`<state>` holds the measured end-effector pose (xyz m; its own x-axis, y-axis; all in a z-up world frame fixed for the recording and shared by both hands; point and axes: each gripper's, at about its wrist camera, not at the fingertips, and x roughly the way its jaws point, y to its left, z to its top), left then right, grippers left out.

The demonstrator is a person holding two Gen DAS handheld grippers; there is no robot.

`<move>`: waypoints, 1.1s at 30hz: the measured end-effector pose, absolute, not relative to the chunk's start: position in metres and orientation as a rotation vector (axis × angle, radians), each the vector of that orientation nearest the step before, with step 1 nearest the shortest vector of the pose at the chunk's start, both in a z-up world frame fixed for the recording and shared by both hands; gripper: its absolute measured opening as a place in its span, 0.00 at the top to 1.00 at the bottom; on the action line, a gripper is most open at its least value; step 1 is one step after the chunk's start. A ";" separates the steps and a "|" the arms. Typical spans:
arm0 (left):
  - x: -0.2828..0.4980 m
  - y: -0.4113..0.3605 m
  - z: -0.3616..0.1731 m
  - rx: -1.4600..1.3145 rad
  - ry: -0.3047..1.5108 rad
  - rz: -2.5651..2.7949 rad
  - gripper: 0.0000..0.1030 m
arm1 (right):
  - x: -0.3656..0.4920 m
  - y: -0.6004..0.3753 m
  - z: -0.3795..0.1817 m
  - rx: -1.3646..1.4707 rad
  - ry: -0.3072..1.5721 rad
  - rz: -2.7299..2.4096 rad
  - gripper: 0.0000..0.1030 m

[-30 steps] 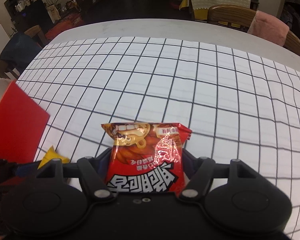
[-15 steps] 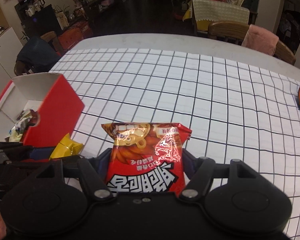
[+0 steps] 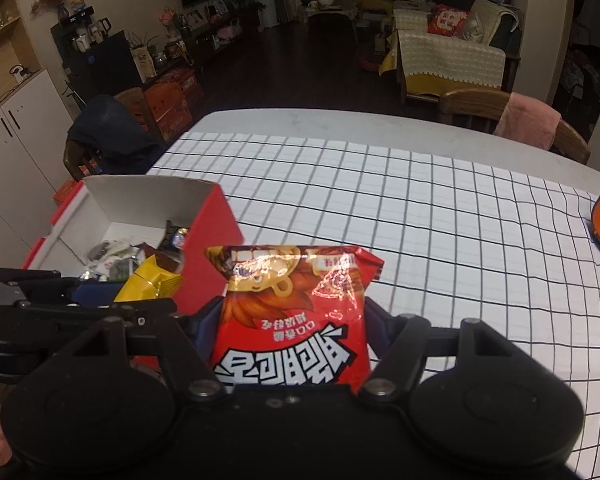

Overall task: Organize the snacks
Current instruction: 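Carry the yellow candy and red chip bag into the box and open both grippers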

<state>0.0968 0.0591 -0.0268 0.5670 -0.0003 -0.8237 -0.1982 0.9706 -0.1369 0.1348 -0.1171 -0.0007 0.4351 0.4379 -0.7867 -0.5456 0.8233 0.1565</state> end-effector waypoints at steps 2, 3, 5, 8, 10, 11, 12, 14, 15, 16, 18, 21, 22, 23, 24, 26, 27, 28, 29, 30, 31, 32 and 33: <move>0.091 0.071 -0.023 -0.221 0.955 0.117 0.61 | 0.129 -0.105 0.003 -0.130 0.931 0.622 0.32; 0.088 0.077 -0.022 -0.221 0.953 0.117 0.61 | 0.126 -0.099 0.005 -0.132 0.928 0.623 0.32; 0.082 0.090 -0.019 -0.217 0.947 0.119 0.60 | 0.121 -0.087 0.007 -0.134 0.925 0.628 0.32; 0.074 0.110 -0.016 -0.221 0.943 0.127 0.60 | 0.115 -0.069 0.008 -0.139 0.921 0.631 0.32; 0.069 0.124 -0.015 -0.221 0.939 0.133 0.60 | 0.110 -0.057 0.008 -0.141 0.921 0.630 0.32; 0.066 0.131 -0.015 -0.222 0.938 0.135 0.60 | 0.109 -0.051 0.007 -0.142 0.921 0.630 0.32; 0.064 0.137 -0.014 -0.222 0.937 0.136 0.60 | 0.108 -0.046 0.007 -0.142 0.921 0.630 0.32; 0.059 0.149 -0.014 -0.219 0.935 0.141 0.60 | 0.105 -0.034 0.006 -0.143 0.925 0.631 0.32; 0.057 0.155 -0.014 -0.219 0.934 0.144 0.60 | 0.104 -0.028 0.005 -0.144 0.926 0.631 0.32; 0.056 0.162 -0.014 -0.218 0.933 0.148 0.60 | 0.101 -0.023 0.005 -0.145 0.925 0.632 0.32; 0.052 0.174 -0.014 -0.216 0.933 0.158 0.59 | 0.100 -0.013 0.004 -0.143 0.928 0.630 0.32; 0.050 0.192 -0.017 -0.215 0.939 0.174 0.59 | 0.098 0.006 0.001 -0.149 0.933 0.629 0.32; 0.049 0.198 -0.018 -0.215 0.940 0.178 0.59 | 0.098 0.012 -0.001 -0.153 0.936 0.628 0.32; 0.049 0.204 -0.020 -0.214 0.943 0.184 0.59 | 0.098 0.018 -0.003 -0.157 0.940 0.628 0.32; 0.048 0.210 -0.022 -0.213 0.947 0.189 0.59 | 0.098 0.023 -0.006 -0.160 0.945 0.627 0.32; 0.048 0.221 -0.028 -0.212 0.956 0.201 0.59 | 0.099 0.034 -0.010 -0.166 0.951 0.624 0.32; 0.048 0.227 -0.031 -0.210 0.963 0.206 0.59 | 0.100 0.039 -0.013 -0.169 0.953 0.621 0.32; 0.048 0.231 -0.034 -0.208 0.969 0.212 0.59 | 0.100 0.044 -0.016 -0.171 0.955 0.616 0.32; 0.048 0.236 -0.037 -0.208 0.978 0.219 0.59 | 0.102 0.049 -0.019 -0.170 0.959 0.612 0.32; 0.049 0.241 -0.041 -0.207 0.988 0.222 0.59 | 0.104 0.053 -0.022 -0.169 0.964 0.610 0.32; 0.050 0.245 -0.045 -0.205 0.997 0.223 0.59 | 0.105 0.059 -0.025 -0.169 0.970 0.609 0.32; 0.051 0.249 -0.049 -0.199 1.003 0.227 0.59 | 0.107 0.064 -0.028 -0.171 0.975 0.606 0.32; 0.053 0.253 -0.052 -0.190 1.009 0.228 0.59 | 0.109 0.070 -0.032 -0.175 0.980 0.607 0.33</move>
<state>0.0529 0.2530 -0.0525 0.5124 0.1007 -0.8528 -0.2754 0.9599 -0.0521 0.1095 0.0700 -0.0316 0.4077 0.4021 -0.8198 -0.5554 0.8219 0.1269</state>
